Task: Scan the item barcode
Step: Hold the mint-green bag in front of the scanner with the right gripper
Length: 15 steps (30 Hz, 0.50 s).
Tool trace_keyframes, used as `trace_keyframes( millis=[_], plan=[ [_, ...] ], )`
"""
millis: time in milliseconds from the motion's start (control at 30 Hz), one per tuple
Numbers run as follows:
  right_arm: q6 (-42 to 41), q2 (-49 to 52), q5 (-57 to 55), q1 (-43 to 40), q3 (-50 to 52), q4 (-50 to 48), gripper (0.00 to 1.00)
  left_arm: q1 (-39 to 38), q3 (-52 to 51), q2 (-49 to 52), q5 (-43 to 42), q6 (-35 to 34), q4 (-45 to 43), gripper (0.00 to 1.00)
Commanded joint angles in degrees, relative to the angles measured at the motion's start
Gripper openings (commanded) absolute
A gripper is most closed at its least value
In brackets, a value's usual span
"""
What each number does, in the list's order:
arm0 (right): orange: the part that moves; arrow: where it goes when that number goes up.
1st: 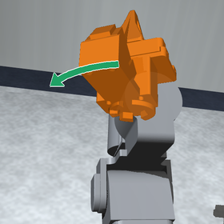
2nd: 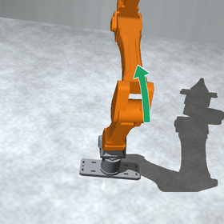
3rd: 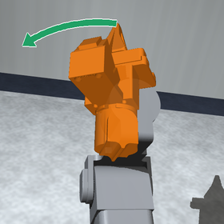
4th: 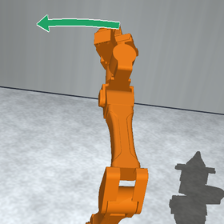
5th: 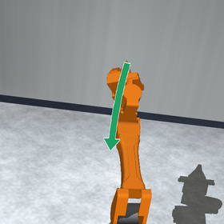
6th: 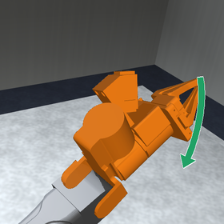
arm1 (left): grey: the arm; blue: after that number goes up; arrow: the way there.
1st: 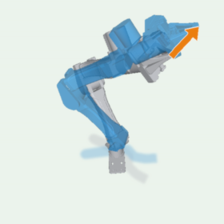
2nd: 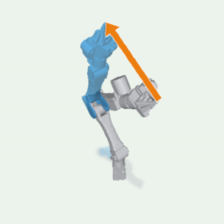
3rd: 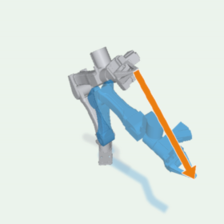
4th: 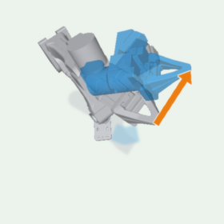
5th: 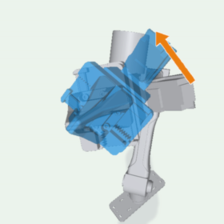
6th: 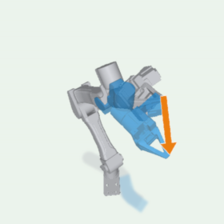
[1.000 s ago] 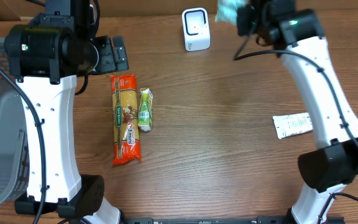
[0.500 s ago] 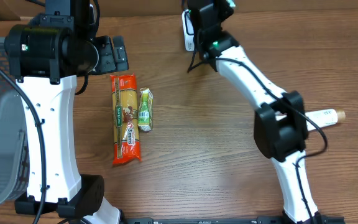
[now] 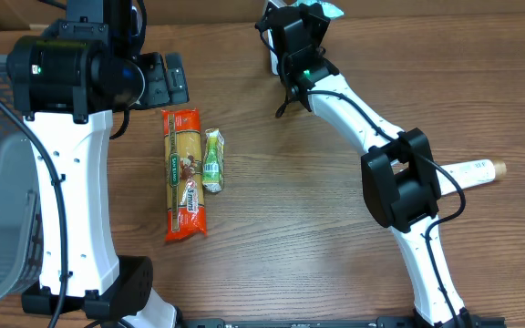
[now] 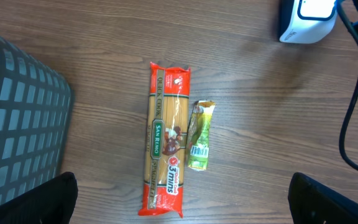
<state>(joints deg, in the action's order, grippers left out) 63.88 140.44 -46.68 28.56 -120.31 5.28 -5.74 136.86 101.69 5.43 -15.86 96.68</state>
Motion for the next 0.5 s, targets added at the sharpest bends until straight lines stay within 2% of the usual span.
trace_keyframes(
  millis=[0, 467],
  plan=[
    [0.52, -1.09, -0.83, 0.81, -0.76, -0.52, 0.04, 0.04, 0.11, 0.22, 0.55, 1.07, 0.11, 1.00],
    [0.50, -1.09, -0.90, 1.55, -0.76, -0.48, 0.04, 0.04, 0.11, 0.22, 0.55, 1.07, 0.11, 1.00]
  ],
)
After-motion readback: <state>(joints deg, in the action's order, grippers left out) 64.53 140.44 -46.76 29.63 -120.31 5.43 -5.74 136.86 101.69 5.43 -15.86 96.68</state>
